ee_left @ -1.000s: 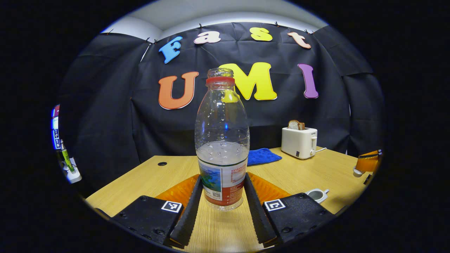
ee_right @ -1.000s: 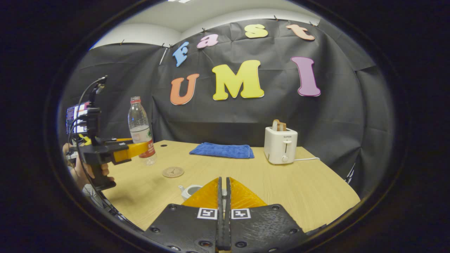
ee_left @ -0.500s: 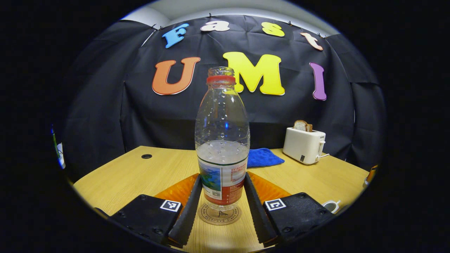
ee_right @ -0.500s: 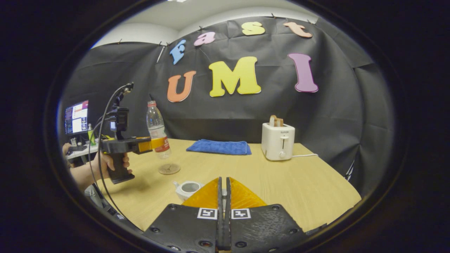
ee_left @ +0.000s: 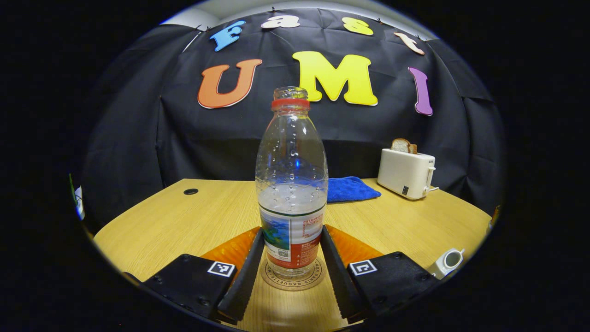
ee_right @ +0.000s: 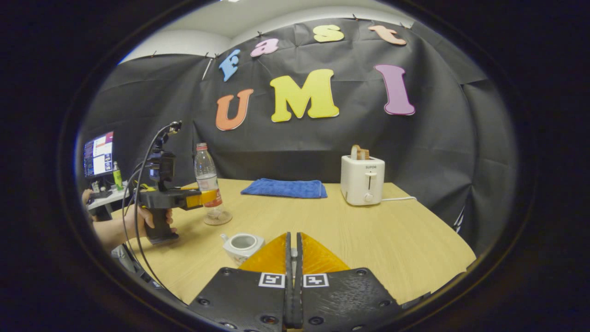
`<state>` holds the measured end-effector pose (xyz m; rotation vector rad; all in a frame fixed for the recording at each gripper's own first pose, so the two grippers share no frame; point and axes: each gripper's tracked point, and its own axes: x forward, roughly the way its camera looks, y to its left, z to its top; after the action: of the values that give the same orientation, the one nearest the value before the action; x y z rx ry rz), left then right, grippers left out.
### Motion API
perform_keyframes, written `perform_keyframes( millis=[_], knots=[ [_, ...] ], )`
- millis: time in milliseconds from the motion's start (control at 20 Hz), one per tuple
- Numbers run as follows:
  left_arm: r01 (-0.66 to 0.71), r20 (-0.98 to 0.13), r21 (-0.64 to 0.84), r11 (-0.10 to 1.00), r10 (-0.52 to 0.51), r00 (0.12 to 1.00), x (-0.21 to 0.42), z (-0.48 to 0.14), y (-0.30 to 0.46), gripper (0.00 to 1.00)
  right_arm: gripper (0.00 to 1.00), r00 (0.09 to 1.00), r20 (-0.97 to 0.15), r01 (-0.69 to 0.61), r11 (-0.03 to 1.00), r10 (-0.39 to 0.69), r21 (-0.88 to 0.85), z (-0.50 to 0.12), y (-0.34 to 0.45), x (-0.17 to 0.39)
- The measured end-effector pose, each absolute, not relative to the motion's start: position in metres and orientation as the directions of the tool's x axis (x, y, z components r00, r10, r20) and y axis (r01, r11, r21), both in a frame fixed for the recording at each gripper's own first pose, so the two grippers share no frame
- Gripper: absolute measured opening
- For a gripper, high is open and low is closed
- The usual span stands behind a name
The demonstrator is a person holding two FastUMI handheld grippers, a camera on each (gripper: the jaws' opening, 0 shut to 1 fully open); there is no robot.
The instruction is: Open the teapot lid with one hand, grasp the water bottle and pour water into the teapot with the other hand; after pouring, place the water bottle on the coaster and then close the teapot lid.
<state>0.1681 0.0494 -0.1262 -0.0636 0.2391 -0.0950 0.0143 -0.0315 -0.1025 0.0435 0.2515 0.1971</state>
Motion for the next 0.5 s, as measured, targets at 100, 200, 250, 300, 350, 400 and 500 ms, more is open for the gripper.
perform_keyframes(
  millis=[100,200,250,300,350,400,500],
  knots=[
    [0.093,-0.244,-0.082,0.992,-0.110,0.963,0.1678,-0.1318,0.0478,0.76,0.00,0.950,-0.245,-0.184,0.981,0.195,0.068,-0.1034,-0.0331,0.0135],
    [0.090,-0.251,-0.085,0.992,-0.109,0.962,0.1686,-0.1336,0.0486,0.77,0.00,0.950,-0.246,-0.184,0.981,0.195,0.067,-0.1039,-0.0326,0.0137],
    [0.084,-0.257,-0.086,0.993,-0.103,0.961,0.1681,-0.1363,0.0505,0.77,0.00,0.950,-0.245,-0.184,0.981,0.194,0.065,-0.1038,-0.0325,0.0138],
    [0.082,-0.260,-0.088,0.993,-0.102,0.960,0.1681,-0.1380,0.0507,0.78,0.00,0.950,-0.244,-0.185,0.981,0.195,0.066,-0.1032,-0.0320,0.0138],
    [0.080,-0.260,-0.085,0.993,-0.100,0.960,0.1671,-0.1383,0.0516,0.78,0.00,0.950,-0.244,-0.185,0.980,0.196,0.067,-0.1034,-0.0310,0.0133],
    [0.078,-0.259,-0.081,0.994,-0.096,0.961,0.1675,-0.1379,0.0529,0.79,0.00,0.949,-0.245,-0.186,0.980,0.197,0.067,-0.1041,-0.0307,0.0137],
    [0.078,-0.259,-0.078,0.994,-0.096,0.961,0.1670,-0.1369,0.0527,0.79,0.00,0.949,-0.247,-0.187,0.980,0.198,0.068,-0.1050,-0.0303,0.0144]
  ],
)
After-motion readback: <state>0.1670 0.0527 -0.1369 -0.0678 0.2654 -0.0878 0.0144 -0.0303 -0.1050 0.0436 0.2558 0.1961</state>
